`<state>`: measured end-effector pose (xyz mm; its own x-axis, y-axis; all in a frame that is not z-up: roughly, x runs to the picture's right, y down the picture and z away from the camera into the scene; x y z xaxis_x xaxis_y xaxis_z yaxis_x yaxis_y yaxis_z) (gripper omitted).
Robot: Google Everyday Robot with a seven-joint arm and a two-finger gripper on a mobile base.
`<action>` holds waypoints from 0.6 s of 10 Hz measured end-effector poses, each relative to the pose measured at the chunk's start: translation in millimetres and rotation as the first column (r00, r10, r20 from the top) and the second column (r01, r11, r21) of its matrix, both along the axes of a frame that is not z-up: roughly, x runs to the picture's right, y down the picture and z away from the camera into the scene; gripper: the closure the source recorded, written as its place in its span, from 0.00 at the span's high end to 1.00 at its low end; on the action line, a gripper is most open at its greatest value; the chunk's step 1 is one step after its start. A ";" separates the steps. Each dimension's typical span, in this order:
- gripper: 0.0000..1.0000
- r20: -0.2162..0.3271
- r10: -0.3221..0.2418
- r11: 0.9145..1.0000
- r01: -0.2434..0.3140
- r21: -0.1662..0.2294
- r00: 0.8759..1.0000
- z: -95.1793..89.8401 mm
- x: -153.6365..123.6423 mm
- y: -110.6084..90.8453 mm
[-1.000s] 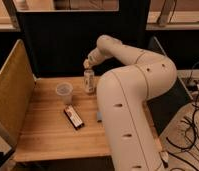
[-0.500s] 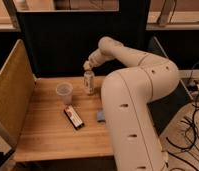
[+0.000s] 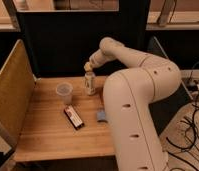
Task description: Stand the bottle upright
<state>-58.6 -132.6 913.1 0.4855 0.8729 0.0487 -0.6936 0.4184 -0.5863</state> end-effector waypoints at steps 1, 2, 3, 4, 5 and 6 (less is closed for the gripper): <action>0.08 0.000 0.000 1.000 0.000 0.000 1.000 0.1 0.1 0.1; 0.16 0.000 0.000 1.000 0.000 0.000 1.000 0.0 0.1 0.0; 0.26 0.000 0.000 1.000 0.000 0.000 1.000 0.1 0.2 0.1; 0.34 0.000 0.000 1.000 0.000 0.000 1.000 0.1 0.4 0.1; 0.45 0.000 0.000 1.000 0.000 0.000 1.000 0.0 0.4 0.0; 0.54 0.000 0.000 1.000 0.000 0.000 1.000 0.1 0.5 0.1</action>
<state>-58.1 -132.5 913.2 0.4851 0.8731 0.0483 -0.6941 0.4181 -0.5861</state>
